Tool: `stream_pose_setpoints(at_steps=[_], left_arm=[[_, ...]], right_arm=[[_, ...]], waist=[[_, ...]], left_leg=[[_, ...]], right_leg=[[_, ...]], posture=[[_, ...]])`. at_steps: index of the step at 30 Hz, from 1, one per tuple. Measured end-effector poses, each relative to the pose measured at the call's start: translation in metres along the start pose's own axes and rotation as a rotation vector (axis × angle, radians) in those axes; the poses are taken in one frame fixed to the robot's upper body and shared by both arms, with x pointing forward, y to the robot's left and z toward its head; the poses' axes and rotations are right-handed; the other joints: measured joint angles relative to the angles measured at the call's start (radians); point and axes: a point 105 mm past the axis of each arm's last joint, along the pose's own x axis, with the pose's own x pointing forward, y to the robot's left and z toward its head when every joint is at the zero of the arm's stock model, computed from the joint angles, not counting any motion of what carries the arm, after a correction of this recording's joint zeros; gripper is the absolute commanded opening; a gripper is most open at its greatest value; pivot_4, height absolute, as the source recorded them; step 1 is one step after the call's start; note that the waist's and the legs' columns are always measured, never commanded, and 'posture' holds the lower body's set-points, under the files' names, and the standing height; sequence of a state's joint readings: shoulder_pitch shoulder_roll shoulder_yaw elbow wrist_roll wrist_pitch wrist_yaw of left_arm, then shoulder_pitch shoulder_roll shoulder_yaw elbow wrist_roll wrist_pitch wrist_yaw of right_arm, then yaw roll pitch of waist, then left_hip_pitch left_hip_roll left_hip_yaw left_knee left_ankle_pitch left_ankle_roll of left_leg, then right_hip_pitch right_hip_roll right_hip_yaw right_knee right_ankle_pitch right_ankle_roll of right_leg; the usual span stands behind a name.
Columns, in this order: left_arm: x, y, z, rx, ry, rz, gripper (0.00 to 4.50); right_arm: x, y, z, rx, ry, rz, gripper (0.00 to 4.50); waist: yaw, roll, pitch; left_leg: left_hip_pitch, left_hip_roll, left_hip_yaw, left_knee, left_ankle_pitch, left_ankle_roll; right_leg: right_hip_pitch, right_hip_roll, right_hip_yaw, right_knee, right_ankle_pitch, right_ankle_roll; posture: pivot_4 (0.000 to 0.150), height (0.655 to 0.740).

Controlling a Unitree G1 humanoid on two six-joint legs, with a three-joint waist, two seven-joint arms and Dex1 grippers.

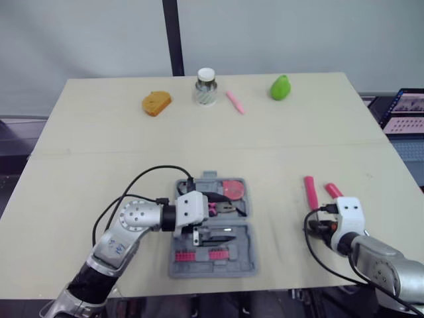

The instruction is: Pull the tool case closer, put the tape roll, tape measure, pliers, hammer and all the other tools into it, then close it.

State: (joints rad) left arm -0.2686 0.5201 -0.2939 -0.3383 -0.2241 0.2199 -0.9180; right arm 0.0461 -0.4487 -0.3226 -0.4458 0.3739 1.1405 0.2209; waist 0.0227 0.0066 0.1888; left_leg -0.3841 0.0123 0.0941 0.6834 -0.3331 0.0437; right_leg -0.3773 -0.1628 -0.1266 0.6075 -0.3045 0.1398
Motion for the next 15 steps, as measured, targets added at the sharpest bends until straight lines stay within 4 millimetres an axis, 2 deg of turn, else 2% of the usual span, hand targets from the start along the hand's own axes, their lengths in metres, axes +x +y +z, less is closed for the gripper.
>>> stream_pose_setpoints(at_steps=[9, 12, 14, 15], left_arm=[[0.0019, 0.0001, 0.0012, -0.001, -0.009, 0.000, 4.50], [0.0027, 0.0003, 0.0011, -0.001, -0.010, 0.002, 4.50], [0.0029, 0.0006, 0.0005, -0.002, -0.009, 0.003, 4.50], [0.0031, 0.0009, 0.0003, -0.002, -0.008, 0.004, 4.50]], right_arm=[[0.0015, -0.0001, 0.0004, -0.003, 0.019, 0.003, 1.79], [0.0022, -0.0008, 0.0006, -0.002, 0.024, 0.001, 0.93], [0.0021, -0.0014, 0.0022, -0.008, 0.026, 0.001, 0.03], [0.0022, -0.0016, 0.0024, -0.009, 0.028, 0.002, 0.03]], waist=[[0.000, -0.003, -0.002], [0.000, -0.005, -0.003], [0.000, -0.005, -0.003], [0.000, -0.006, -0.004]], left_leg=[[0.000, 0.000, 0.000, 0.000, 0.000, 0.000], [0.000, 0.000, 0.000, 0.000, 0.000, 0.000], [0.000, 0.000, 0.000, 0.000, 0.000, 0.000], [0.000, 0.000, 0.000, 0.000, 0.000, 0.000]], right_leg=[[0.000, 0.000, 0.000, 0.000, 0.000, 0.000], [0.000, 0.000, 0.000, 0.000, 0.000, 0.000], [0.000, 0.000, 0.000, 0.000, 0.000, 0.000], [0.000, 0.000, 0.000, -0.001, 0.000, 0.000]], posture=[[0.150, 0.7400], [0.150, 0.7400], [0.150, 0.7400], [0.150, 0.7400]])
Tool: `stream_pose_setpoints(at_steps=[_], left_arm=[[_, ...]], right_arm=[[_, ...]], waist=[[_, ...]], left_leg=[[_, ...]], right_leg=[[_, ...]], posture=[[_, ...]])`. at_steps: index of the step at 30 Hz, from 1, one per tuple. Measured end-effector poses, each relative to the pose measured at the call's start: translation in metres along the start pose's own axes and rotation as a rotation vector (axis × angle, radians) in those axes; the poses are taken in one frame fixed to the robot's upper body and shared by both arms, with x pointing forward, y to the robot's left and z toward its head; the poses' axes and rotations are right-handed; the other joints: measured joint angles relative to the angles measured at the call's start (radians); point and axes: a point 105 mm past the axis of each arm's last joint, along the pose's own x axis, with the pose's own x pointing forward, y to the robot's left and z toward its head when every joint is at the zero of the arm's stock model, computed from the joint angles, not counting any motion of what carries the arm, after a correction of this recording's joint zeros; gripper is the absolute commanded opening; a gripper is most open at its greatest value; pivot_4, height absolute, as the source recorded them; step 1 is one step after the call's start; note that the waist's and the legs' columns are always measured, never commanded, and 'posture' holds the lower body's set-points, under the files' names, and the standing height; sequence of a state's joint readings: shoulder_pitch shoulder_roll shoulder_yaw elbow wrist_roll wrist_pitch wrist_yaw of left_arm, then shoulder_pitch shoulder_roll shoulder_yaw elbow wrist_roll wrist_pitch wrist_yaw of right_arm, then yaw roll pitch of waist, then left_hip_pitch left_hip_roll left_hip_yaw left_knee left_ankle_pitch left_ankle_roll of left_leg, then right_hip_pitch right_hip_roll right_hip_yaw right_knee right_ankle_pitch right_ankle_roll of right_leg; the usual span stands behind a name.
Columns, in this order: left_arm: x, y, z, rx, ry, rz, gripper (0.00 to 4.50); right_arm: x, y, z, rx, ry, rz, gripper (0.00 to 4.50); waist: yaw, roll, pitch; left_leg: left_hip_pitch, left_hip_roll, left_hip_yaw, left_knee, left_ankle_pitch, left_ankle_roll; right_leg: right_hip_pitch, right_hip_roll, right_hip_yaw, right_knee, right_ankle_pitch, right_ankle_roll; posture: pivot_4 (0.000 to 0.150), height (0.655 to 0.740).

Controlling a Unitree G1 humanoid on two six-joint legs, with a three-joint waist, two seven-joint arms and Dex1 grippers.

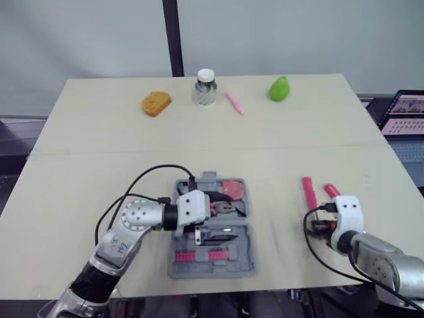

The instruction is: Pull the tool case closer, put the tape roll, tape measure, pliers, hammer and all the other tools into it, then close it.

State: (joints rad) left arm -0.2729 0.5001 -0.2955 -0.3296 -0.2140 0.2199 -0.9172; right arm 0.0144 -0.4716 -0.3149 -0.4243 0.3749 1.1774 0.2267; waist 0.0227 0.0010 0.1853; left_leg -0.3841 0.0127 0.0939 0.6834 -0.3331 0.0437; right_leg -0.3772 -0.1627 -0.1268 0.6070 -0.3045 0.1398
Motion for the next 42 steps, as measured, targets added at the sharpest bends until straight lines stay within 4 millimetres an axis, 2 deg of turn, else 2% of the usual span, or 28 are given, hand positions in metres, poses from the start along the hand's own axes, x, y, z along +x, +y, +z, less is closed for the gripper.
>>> stream_pose_setpoints(at_steps=[10, 14, 19, 22, 25, 29, 37, 42], left_arm=[[-0.002, 0.002, -0.007, -0.008, 0.017, 0.019, 4.50], [-0.014, 0.004, -0.014, -0.020, 0.038, 0.064, 4.50], [-0.050, 0.000, -0.031, -0.067, 0.091, 0.187, 4.50], [-0.073, -0.003, -0.032, -0.073, 0.106, 0.266, 4.50], [-0.093, -0.012, -0.037, -0.108, 0.130, 0.332, 4.50], [-0.114, -0.035, -0.043, -0.164, 0.169, 0.391, 4.50], [-0.131, -0.084, -0.045, -0.240, 0.214, 0.418, 4.50], [-0.141, -0.094, -0.045, -0.253, 0.239, 0.453, 4.50]], right_arm=[[0.001, 0.000, 0.004, -0.065, 0.001, 0.048, 0.03], [-0.003, 0.006, 0.013, -0.149, 0.014, 0.133, 0.03], [-0.021, 0.030, 0.060, -0.326, -0.030, 0.321, 0.03], [-0.032, 0.043, 0.076, -0.419, -0.024, 0.410, 0.03], [-0.042, 0.067, 0.075, -0.530, 0.025, 0.545, 0.03], [-0.053, 0.093, 0.068, -0.678, 0.081, 0.678, 0.03], [-0.064, 0.134, 0.070, -0.912, 0.097, 0.851, 0.03], [-0.066, 0.152, 0.073, -1.044, 0.115, 0.893, 0.03]], waist=[[0.000, -0.002, -0.001], [-0.005, 0.001, 0.001], [-0.021, 0.006, 0.003], [-0.022, 0.006, 0.003], [-0.022, 0.006, 0.003], [-0.024, 0.006, 0.004], [-0.024, 0.006, 0.004], [-0.025, 0.006, 0.004]], left_leg=[[0.000, 0.000, 0.000, 0.000, 0.000, 0.000], [-0.001, 0.000, 0.000, 0.000, 0.000, 0.000], [-0.002, 0.001, -0.001, -0.001, 0.000, 0.000], [-0.003, 0.001, -0.002, -0.001, 0.000, 0.001], [-0.003, 0.000, -0.002, -0.001, -0.001, 0.001], [-0.003, 0.001, -0.002, -0.001, -0.002, 0.001], [-0.004, 0.001, -0.002, -0.001, -0.004, 0.000], [-0.004, 0.002, -0.002, -0.001, -0.005, -0.001]], right_leg=[[0.000, 0.000, 0.000, 0.000, 0.000, 0.000], [-0.001, 0.000, 0.000, -0.001, 0.000, 0.000], [-0.002, -0.001, -0.002, -0.002, 0.000, 0.000], [-0.001, -0.002, -0.003, -0.003, 0.000, 0.000], [0.000, -0.003, -0.004, -0.005, 0.000, 0.000], [0.000, -0.003, -0.005, -0.007, 0.000, 0.000], [-0.001, -0.004, -0.005, -0.012, 0.000, 0.000], [-0.003, -0.006, -0.005, -0.013, 0.001, -0.002]], posture=[[0.150, 0.7400], [0.150, 0.7400], [0.150, 0.7400], [0.150, 0.7400], [0.150, 0.7400], [0.150, 0.7400], [0.150, 0.7400], [0.150, 0.7400]])
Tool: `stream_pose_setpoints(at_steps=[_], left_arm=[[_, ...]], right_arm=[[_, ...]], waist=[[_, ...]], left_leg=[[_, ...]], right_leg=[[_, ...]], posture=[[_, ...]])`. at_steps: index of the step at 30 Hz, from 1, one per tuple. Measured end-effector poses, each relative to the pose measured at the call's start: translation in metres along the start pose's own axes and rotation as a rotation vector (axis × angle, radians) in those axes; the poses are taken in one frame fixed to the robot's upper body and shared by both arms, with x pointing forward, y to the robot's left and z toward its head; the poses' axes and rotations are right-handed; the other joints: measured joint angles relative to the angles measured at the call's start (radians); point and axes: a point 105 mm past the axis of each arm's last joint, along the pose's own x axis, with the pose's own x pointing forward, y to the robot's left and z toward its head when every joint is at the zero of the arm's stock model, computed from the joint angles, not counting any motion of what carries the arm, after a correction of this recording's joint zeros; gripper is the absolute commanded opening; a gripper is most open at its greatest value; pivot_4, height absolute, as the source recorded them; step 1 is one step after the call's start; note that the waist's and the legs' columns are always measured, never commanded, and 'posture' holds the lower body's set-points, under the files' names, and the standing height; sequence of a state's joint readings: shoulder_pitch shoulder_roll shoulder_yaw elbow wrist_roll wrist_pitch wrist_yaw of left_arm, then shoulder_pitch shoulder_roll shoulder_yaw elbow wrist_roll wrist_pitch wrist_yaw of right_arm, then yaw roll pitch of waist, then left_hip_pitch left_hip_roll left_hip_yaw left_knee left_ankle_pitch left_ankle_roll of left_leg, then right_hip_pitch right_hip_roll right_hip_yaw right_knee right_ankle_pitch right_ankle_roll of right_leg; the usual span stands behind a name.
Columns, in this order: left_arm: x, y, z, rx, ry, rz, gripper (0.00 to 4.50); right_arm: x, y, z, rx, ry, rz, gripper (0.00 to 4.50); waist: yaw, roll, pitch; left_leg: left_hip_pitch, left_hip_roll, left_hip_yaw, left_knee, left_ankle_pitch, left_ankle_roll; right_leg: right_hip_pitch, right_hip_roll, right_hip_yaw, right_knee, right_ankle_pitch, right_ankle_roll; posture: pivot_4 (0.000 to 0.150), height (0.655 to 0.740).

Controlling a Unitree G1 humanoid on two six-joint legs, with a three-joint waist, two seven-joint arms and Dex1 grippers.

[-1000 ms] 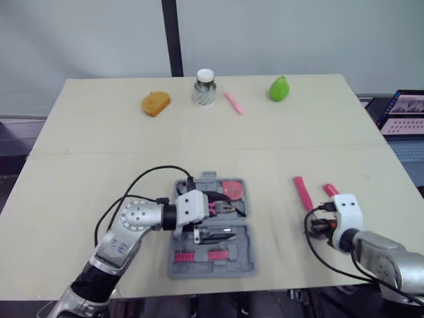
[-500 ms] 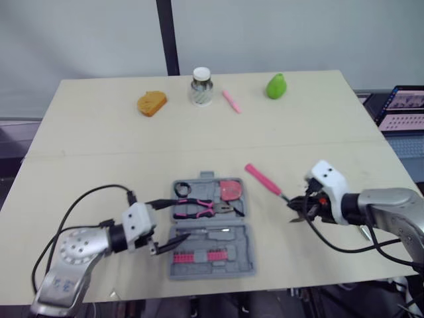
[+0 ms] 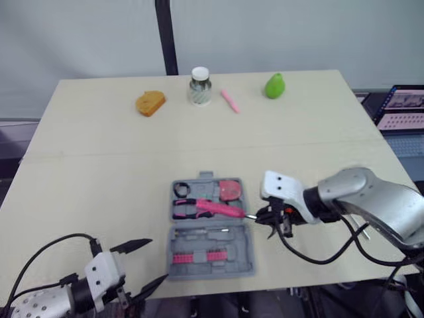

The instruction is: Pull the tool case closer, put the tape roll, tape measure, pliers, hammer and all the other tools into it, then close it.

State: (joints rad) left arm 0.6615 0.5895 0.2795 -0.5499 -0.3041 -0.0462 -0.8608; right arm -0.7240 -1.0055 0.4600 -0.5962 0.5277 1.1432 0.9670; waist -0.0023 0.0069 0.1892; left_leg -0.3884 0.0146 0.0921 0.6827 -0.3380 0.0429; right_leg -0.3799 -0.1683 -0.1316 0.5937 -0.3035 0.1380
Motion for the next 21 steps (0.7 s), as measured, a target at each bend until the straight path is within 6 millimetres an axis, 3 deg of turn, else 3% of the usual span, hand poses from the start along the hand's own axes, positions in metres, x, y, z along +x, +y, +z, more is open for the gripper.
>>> stream_pose_setpoints(at_steps=[5, 9, 21], left_arm=[[-0.007, 0.001, 0.002, 0.005, 0.009, 0.033, 4.50], [-0.008, -0.002, 0.000, -0.011, 0.010, 0.041, 4.50], [-0.008, -0.001, 0.001, -0.007, 0.015, 0.027, 4.50]], right_arm=[[0.007, 0.004, 0.011, -0.087, 0.108, 0.057, 0.03], [0.014, 0.009, 0.005, -0.088, 0.223, 0.100, 0.03], [0.037, 0.020, 0.018, -0.116, 0.275, 0.129, 0.03]], waist=[[-0.004, 0.000, 0.000], [-0.003, 0.000, 0.000], [-0.010, 0.000, 0.000]], left_leg=[[-0.002, 0.001, 0.001, 0.000, -0.001, 0.000], [-0.004, 0.000, 0.002, 0.000, -0.002, 0.000], [-0.008, 0.000, 0.005, 0.001, -0.001, 0.001]], right_leg=[[-0.004, 0.000, 0.001, 0.001, 0.000, -0.001], [-0.007, 0.001, 0.000, 0.002, 0.000, -0.001], [-0.012, 0.002, 0.000, 0.012, 0.000, -0.001]], posture=[[0.150, 0.7400], [0.150, 0.7400], [0.150, 0.7400]])
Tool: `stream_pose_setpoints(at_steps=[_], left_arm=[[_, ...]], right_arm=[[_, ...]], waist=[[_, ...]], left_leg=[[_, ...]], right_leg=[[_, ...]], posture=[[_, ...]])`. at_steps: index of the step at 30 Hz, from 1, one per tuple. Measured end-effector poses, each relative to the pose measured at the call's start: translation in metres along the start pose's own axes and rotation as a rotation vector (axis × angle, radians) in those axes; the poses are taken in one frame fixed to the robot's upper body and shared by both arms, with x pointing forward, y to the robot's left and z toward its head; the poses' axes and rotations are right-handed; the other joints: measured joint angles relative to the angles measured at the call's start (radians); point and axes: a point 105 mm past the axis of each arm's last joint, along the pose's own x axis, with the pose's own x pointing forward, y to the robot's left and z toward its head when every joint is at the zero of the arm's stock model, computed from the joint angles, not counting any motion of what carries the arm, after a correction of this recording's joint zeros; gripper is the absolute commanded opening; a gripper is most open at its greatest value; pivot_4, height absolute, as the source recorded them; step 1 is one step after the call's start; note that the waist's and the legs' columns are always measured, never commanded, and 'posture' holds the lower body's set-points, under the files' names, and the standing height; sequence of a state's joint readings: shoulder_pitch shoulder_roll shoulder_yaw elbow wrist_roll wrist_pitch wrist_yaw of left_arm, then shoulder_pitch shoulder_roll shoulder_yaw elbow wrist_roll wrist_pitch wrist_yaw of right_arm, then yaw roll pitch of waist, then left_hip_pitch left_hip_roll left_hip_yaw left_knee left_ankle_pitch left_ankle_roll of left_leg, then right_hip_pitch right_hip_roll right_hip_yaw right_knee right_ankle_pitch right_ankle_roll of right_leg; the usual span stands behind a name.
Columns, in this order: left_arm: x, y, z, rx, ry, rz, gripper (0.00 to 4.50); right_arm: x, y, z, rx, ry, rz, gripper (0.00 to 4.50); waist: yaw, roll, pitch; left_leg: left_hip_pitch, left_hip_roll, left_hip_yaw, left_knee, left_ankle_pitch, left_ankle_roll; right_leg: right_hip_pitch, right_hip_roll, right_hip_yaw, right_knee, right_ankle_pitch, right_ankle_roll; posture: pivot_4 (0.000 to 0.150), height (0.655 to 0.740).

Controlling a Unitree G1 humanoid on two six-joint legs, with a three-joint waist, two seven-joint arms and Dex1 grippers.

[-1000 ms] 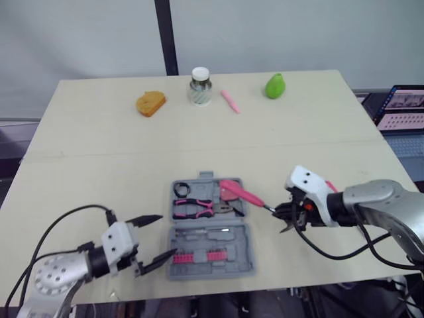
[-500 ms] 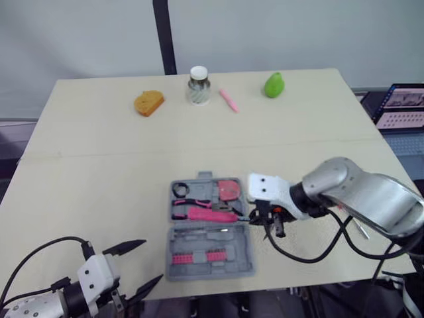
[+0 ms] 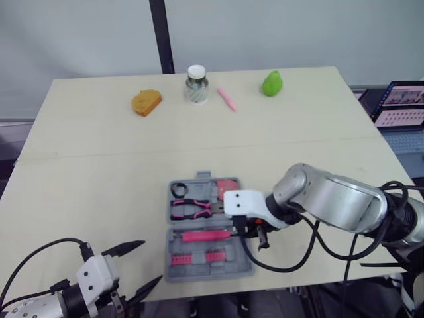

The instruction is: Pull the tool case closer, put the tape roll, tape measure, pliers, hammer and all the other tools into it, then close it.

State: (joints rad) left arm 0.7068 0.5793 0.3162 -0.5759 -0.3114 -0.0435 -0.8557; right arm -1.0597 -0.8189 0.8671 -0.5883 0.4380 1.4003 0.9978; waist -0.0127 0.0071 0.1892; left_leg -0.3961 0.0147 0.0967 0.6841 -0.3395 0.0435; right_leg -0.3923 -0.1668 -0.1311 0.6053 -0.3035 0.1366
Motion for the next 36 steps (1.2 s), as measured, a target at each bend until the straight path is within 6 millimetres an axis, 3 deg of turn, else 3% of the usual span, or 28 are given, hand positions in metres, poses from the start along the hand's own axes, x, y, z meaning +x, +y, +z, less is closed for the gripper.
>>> stream_pose_setpoints(at_steps=[20, 36], left_arm=[[-0.008, -0.008, -0.002, -0.047, 0.006, -0.018, 4.50], [-0.010, -0.008, -0.003, -0.049, 0.011, -0.010, 4.50]], right_arm=[[0.022, 0.008, 0.023, -0.095, -0.020, 0.007, 0.03], [0.038, 0.002, 0.024, -0.069, -0.013, -0.008, 0.03]], waist=[[-0.017, -0.001, 0.000], [-0.018, -0.001, -0.001]], left_leg=[[0.000, 0.000, 0.000, 0.000, 0.001, 0.000], [0.000, 0.000, 0.000, 0.000, 0.001, -0.001]], right_leg=[[-0.001, 0.000, 0.000, 0.003, 0.000, 0.000], [-0.001, 0.000, 0.000, 0.004, 0.000, -0.001]], posture=[[0.150, 0.7400], [0.150, 0.7400]])
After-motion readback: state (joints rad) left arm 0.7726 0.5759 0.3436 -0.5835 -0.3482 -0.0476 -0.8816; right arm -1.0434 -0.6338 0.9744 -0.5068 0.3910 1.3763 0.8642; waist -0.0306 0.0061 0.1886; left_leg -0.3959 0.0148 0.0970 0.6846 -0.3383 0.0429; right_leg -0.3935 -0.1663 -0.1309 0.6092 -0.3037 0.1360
